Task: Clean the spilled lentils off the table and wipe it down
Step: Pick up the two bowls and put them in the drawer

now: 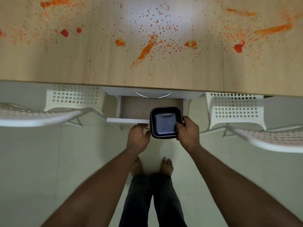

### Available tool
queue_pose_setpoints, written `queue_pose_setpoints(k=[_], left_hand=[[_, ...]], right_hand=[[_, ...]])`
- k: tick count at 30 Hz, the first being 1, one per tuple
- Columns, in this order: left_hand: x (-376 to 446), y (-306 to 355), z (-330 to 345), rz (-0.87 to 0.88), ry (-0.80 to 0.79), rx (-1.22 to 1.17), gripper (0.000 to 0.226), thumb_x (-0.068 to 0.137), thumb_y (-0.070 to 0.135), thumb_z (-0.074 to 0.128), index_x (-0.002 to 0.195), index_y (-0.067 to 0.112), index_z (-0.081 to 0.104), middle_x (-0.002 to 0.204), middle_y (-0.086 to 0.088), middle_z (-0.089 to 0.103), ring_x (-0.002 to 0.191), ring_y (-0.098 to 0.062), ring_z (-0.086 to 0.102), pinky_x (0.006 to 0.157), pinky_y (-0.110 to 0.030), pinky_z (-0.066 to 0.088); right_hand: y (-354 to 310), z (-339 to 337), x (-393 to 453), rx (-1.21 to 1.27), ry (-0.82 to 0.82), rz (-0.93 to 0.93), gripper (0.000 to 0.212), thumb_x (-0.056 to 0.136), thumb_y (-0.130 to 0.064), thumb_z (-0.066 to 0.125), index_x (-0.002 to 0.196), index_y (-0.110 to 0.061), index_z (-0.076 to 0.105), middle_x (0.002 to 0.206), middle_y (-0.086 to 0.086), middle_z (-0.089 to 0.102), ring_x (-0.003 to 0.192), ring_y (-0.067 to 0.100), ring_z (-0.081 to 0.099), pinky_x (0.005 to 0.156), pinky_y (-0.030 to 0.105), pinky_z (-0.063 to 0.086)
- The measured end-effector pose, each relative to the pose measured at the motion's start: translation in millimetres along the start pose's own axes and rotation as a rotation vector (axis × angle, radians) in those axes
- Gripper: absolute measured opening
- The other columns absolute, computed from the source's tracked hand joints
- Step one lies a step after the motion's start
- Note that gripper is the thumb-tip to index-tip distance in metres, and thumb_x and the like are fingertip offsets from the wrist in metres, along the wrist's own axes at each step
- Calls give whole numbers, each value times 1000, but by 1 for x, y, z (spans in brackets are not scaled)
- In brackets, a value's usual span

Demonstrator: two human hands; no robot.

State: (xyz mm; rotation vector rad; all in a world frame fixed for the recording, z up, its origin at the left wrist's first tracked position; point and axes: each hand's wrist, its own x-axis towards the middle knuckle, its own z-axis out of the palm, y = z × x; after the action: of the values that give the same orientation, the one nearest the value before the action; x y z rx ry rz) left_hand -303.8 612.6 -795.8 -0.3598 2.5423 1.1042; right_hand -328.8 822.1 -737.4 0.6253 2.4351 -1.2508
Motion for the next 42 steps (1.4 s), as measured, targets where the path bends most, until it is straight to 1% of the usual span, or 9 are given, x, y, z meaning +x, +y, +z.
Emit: queue_pose_setpoints(k=[2, 4, 9, 12, 17, 23, 29, 35, 42], left_hand=[[-18, 1, 3, -209, 80, -153, 12, 94, 16, 76, 95, 5, 81, 96, -12, 79, 96, -32, 74, 81, -28, 50], [-29, -1, 5, -452, 108, -348, 25, 87, 28, 86, 77, 7, 78, 80, -12, 77, 85, -33, 74, 80, -35, 57], [-42, -5, 4, -908, 209, -1055, 25, 93, 13, 80, 106, -6, 70, 105, -22, 74, 86, -29, 77, 86, -43, 65], [-50, -10, 6, -902, 215, -1089, 25, 96, 8, 76, 112, -10, 66, 113, -26, 72, 88, -31, 77, 85, -40, 65], [-55, -8, 8, -852, 227, -1108, 11, 99, 5, 72, 100, -5, 67, 120, -30, 70, 105, -38, 74, 74, -32, 66], [-45, 4, 2, -902, 218, -1155, 27, 99, -1, 69, 120, -16, 62, 122, -30, 67, 111, -38, 70, 87, -41, 64], [-6, 42, -22, -931, 212, -1324, 15, 106, 7, 60, 119, 0, 58, 102, -17, 64, 98, -31, 67, 103, -51, 56], [46, 75, -41, -881, 220, -1611, 45, 111, 37, 51, 142, 4, 53, 112, -19, 66, 106, -35, 67, 107, -57, 52], [94, 90, -57, -734, 169, -1754, 70, 112, 56, 31, 157, 3, 35, 156, -22, 47, 142, -41, 49, 119, -58, 38]], right_hand=[[-7, 6, 0, -32, -15, -8, 26, 90, -28, 48, 103, -15, 66, 84, 4, 69, 75, 32, 68, 68, 53, 60], [-13, 15, 3, -95, -36, -2, 24, 93, -26, 49, 102, -10, 65, 86, 8, 69, 77, 32, 66, 67, 45, 55], [-4, 46, 23, -195, -93, 110, 23, 98, -10, 55, 119, -4, 61, 99, 8, 62, 86, 29, 57, 71, 32, 43], [5, 62, 32, -193, -159, 174, 30, 97, -11, 57, 126, -6, 60, 114, 14, 68, 102, 35, 66, 83, 39, 56], [12, 70, 34, -240, -275, 215, 30, 99, -15, 61, 128, -4, 62, 117, 14, 68, 106, 34, 66, 79, 32, 51], [2, 53, 30, -350, -277, 161, 21, 100, -12, 54, 87, -3, 68, 89, 10, 66, 95, 33, 66, 70, 28, 42], [-10, 16, 6, -139, 20, 29, 27, 95, -8, 60, 117, -8, 76, 112, 7, 76, 104, 23, 68, 80, 17, 40], [-19, 7, 20, 343, 53, 368, 19, 81, -20, 52, 85, -21, 70, 98, 8, 74, 89, 33, 71, 83, 41, 60], [-38, 6, 65, 835, -106, 376, 51, 102, 13, 47, 150, -6, 45, 133, 10, 56, 112, 28, 60, 105, 50, 52]])
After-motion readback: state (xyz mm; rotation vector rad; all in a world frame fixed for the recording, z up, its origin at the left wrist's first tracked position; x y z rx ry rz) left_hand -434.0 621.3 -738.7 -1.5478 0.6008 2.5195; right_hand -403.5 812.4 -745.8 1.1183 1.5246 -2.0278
